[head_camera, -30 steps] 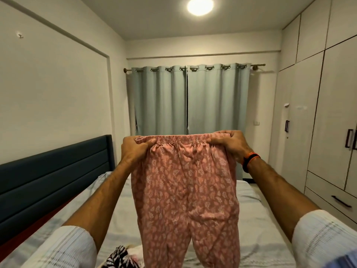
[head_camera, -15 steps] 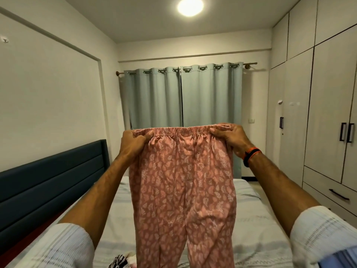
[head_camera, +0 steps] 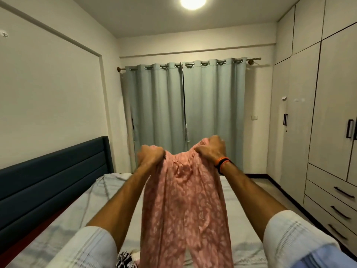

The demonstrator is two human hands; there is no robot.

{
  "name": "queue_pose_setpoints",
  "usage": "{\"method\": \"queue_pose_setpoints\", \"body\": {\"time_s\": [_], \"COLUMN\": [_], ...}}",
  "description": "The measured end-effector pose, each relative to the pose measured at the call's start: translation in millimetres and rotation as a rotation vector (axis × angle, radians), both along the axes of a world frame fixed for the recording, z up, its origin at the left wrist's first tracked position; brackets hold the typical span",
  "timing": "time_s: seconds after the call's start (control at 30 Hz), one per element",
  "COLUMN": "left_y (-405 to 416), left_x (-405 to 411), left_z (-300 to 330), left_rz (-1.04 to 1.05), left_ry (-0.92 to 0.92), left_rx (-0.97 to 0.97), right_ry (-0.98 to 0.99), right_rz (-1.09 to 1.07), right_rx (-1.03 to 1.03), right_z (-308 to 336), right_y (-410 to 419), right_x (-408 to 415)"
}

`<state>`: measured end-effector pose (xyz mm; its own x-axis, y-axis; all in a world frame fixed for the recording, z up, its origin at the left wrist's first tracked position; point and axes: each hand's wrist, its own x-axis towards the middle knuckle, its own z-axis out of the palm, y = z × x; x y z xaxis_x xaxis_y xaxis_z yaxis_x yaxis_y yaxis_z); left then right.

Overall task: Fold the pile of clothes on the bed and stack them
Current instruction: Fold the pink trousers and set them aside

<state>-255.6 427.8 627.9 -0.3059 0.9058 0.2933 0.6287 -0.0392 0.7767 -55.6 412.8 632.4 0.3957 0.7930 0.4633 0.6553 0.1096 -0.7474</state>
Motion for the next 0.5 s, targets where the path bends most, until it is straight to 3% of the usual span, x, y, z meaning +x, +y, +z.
{"method": "queue_pose_setpoints", "body": {"time_s": [0.1, 0.2, 0.5], "left_y": [-14, -18, -27], "left_x": [18, 28, 33], "left_z": [1, -2, -7], "left_rz": [-0.004, -0.086, -0.248], "left_ry": [-0.246, -0.302, -0.208], "left_rx": [0.039, 0.093, 0.128], "right_ry": [-0.037, -0.056, 0.011], "right_rz": [0.077, 0.153, 0.302], "right_rx": [0.056, 0.060, -0.065], "right_z": [-3, -5, -2], "right_y": [3, 4, 6], "right_x": [-20, -33, -47]}}
